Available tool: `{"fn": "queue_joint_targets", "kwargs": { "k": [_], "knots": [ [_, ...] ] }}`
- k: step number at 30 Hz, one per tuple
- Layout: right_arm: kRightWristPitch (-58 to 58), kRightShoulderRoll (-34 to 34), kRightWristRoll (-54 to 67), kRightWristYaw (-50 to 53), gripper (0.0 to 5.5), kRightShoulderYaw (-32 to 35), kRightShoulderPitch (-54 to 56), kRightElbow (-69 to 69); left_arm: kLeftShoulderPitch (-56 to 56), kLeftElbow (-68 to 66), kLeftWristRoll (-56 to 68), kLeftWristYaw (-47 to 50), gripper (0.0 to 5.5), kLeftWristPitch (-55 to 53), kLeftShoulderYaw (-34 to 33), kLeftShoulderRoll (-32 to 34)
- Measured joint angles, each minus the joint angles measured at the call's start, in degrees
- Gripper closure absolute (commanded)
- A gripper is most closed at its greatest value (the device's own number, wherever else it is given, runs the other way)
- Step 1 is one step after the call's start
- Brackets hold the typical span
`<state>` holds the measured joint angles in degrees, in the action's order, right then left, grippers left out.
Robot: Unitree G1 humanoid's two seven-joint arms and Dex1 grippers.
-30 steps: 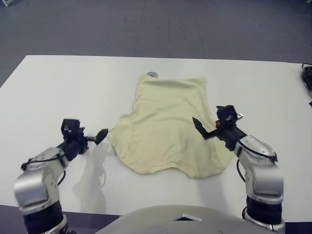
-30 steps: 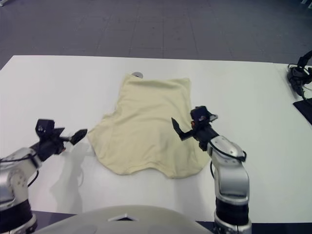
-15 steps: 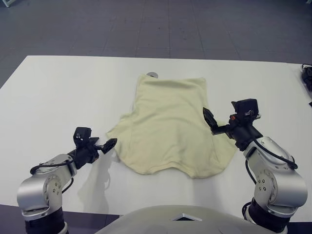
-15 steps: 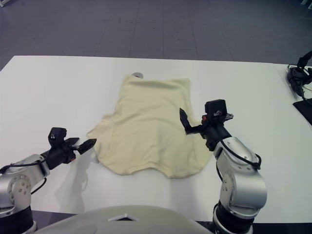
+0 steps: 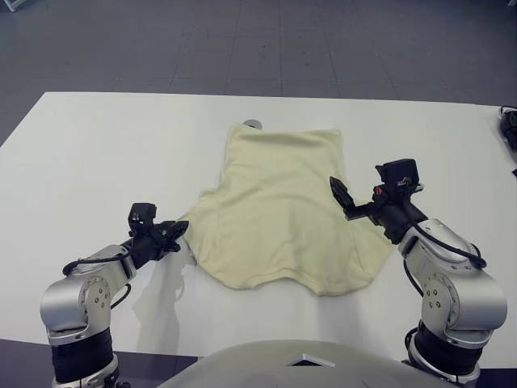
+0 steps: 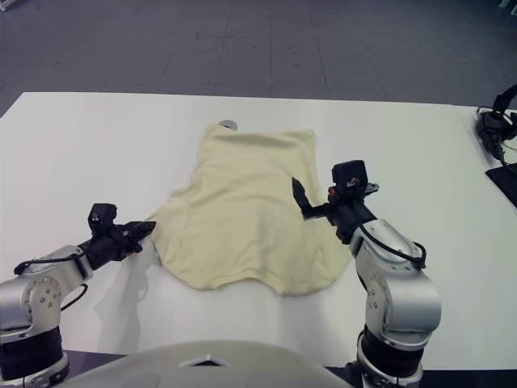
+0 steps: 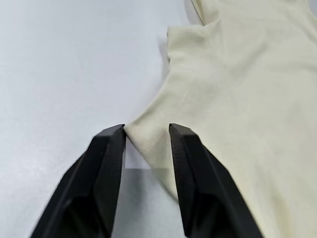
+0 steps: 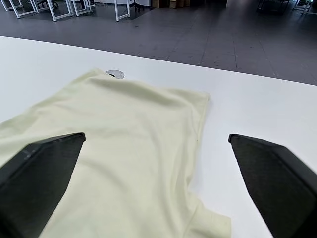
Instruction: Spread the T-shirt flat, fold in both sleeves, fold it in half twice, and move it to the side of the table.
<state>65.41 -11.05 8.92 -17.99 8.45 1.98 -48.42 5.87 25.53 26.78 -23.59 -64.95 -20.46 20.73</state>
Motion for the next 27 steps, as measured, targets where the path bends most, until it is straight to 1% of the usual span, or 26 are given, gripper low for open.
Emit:
{"fn": "queue_joint_targets", "kwargs": {
  "k": [5,6,10,16,21,22,25,27],
  "knots": [
    [-0.06,-0.26,1.3,0.83,0.1,-0.24,0.09,0.06,-0.35,-0.44,0.57,1.04,5.39,-0.11,0.23,-0.07],
    [-0.06,-0.5,1.47,0.85,0.1,-0.24,0.09,0.06,-0.32,-0.42,0.74,1.2,5.48,-0.18,0.19,-0.08],
    [-0.14,-1.19,1.82,1.33,0.1,-0.2,0.13,0.15,0.21,0.14,2.22,1.96,5.48,-0.57,-0.86,-0.27],
    [-0.21,-2.87,1.69,2.92,0.1,-0.29,0.0,0.92,1.26,2.31,4.59,3.23,5.48,-1.53,-5.52,-0.23],
    [-0.09,-3.05,1.47,4.92,0.1,-1.15,-1.52,0.89,1.04,4.72,6.25,4.18,5.48,-3.27,-6.68,0.7],
    [-0.07,-3.05,1.48,5.15,0.1,-1.26,-1.76,0.84,0.92,5.29,6.43,4.14,5.48,-3.22,-6.4,1.25],
    [0.01,-2.69,1.48,6.43,0.1,-1.6,-3.01,0.36,0.84,9.26,6.56,2.2,5.48,-3.1,-4.13,7.31],
    [0.05,-2.08,1.49,7.26,0.1,-2.37,-3.53,-0.11,0.28,10.43,6.73,1.25,5.48,-3.27,-2.62,9.75]
  ]
}}
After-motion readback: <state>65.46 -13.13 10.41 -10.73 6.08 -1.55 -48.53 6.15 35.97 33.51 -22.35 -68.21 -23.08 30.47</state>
